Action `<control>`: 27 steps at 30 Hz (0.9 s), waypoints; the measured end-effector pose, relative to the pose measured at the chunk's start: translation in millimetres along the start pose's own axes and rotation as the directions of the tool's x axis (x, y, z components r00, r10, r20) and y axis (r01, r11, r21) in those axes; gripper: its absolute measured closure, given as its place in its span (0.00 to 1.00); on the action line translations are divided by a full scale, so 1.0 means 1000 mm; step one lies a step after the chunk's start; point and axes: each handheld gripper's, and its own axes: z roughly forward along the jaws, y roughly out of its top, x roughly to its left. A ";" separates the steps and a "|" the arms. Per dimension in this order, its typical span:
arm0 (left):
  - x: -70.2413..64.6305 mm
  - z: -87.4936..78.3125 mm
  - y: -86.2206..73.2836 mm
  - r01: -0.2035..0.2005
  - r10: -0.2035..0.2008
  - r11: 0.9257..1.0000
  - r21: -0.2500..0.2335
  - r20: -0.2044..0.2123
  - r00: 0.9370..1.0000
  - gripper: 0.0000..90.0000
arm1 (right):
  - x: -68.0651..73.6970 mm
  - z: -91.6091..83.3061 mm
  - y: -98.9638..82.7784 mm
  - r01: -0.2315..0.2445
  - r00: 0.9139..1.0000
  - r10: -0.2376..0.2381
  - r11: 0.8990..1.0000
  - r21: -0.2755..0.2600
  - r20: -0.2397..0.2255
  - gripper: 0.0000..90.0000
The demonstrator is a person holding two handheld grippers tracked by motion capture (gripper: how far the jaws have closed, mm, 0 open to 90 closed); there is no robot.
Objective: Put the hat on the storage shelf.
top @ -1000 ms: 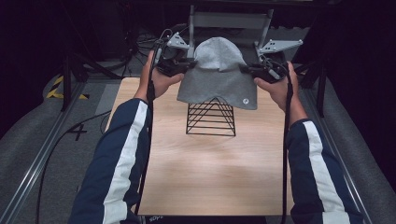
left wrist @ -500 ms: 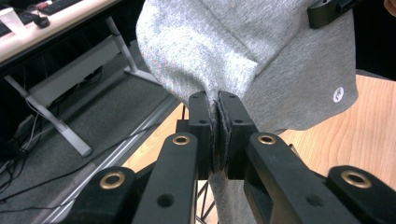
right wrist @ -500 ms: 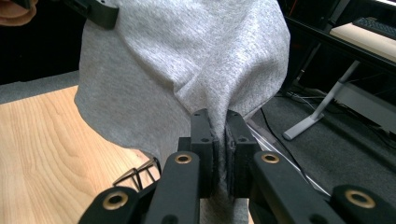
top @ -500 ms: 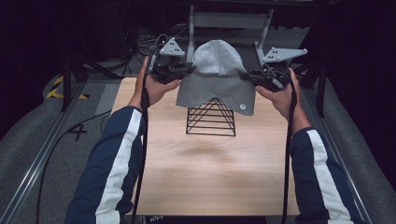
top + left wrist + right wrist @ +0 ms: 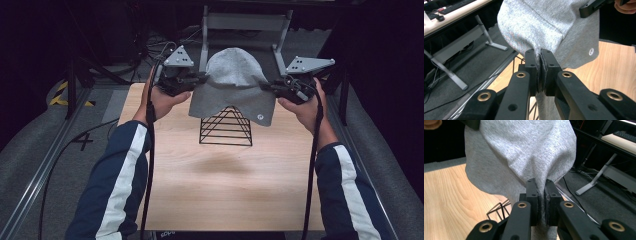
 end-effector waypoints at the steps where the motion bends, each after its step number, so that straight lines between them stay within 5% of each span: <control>1: -0.001 0.000 -0.002 -0.003 0.003 1.000 0.004 0.004 1.000 0.94 | 0.001 -0.001 0.000 -0.007 1.000 0.007 1.000 -0.003 -0.007 0.94; 11: -0.003 0.022 -0.023 -0.006 0.007 0.997 0.075 -0.015 1.000 0.94 | 0.009 0.018 -0.010 0.026 1.000 -0.026 0.998 0.057 -0.004 0.94; 27: -0.017 0.077 -0.090 0.000 -0.005 0.969 0.245 0.019 1.000 0.94 | 0.019 0.070 -0.075 -0.005 0.999 0.016 0.974 0.228 -0.046 0.94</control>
